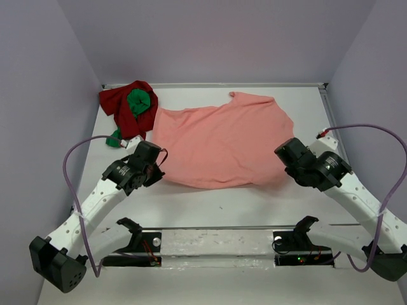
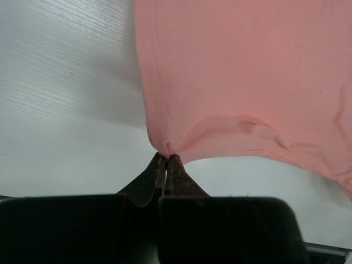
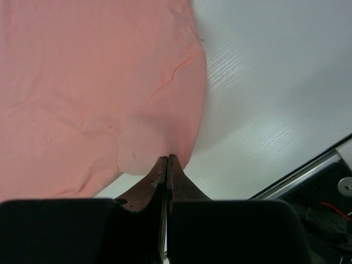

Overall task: Fold and stack the t-shirts
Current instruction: Fold the tshirt

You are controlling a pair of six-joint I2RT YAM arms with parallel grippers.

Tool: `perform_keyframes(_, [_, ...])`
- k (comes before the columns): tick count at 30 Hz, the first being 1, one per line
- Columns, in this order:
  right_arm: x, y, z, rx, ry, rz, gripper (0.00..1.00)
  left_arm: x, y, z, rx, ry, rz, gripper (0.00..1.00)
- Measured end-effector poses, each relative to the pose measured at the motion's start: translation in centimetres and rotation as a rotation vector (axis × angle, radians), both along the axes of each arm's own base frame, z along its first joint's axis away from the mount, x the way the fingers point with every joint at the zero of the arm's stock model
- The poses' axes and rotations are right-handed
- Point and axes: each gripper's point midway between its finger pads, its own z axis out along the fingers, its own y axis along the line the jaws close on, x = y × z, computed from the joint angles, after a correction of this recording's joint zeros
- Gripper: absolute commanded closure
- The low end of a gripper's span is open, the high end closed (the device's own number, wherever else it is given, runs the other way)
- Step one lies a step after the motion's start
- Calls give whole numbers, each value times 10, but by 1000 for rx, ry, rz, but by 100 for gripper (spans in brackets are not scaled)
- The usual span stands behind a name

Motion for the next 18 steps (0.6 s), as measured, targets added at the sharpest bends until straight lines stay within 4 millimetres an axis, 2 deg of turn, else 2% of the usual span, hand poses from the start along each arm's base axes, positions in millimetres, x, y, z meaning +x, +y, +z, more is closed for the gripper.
perform_keyframes(6, [10, -11, -1, -151, 14, 7, 100, 10, -5, -15, 37, 40, -14, 100])
perform_keyframes(10, [13, -18, 0, -243, 31, 30, 100, 16, -9, -31, 80, 98, -33, 100])
perform_keyframes(13, [20, -20, -6, -330, 75, 45, 100, 20, -11, -41, 108, 136, -45, 100])
perform_keyframes(18, [33, -16, -17, -442, 153, 70, 100, 26, -7, -43, 123, 147, -41, 100])
